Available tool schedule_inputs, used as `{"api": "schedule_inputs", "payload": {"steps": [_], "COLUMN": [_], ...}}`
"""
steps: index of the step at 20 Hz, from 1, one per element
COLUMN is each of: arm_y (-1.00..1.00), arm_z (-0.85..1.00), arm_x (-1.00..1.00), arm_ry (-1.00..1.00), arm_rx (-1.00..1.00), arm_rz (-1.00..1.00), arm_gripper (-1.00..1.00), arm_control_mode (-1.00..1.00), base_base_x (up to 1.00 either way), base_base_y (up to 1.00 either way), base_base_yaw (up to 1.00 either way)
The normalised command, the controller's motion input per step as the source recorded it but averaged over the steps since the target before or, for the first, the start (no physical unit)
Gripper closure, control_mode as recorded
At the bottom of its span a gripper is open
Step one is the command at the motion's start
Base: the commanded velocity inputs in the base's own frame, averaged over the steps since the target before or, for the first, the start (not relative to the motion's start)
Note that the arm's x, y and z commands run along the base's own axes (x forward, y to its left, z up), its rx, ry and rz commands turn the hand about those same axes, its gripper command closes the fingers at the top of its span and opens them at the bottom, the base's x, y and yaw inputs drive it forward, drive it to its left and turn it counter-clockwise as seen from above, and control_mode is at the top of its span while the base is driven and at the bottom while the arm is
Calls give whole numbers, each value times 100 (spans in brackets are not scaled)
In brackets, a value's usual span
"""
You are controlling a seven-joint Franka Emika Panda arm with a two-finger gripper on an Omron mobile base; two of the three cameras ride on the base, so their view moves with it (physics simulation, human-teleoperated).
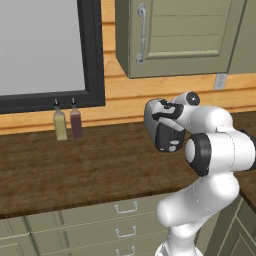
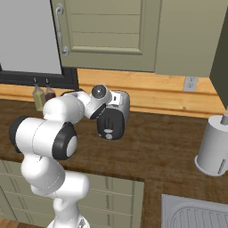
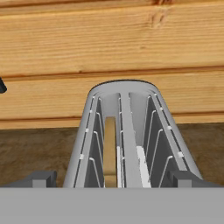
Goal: Start the toaster. Once the lever pops up, take the bread to the plate on the dining counter.
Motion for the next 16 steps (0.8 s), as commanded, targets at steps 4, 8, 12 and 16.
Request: {"api": "schedule_inputs", "payload": {"steps": [4, 8, 12, 16], "arm_y": [0, 0, 0, 0], "arm_z": [0, 0, 0, 0], "arm_x": [0, 0, 0, 0], "arm_ry": [0, 0, 0, 0], "arm_rx": [0, 0, 0, 0], "arm_rz": [0, 0, 0, 0], "arm_gripper": [-100, -100, -100, -100], "arm_control_mode": [-100, -100, -100, -100], "base_base_x": [0, 0, 0, 0], "base_base_y": [0, 0, 0, 0], "base_base_yaw": [0, 0, 0, 0]}}
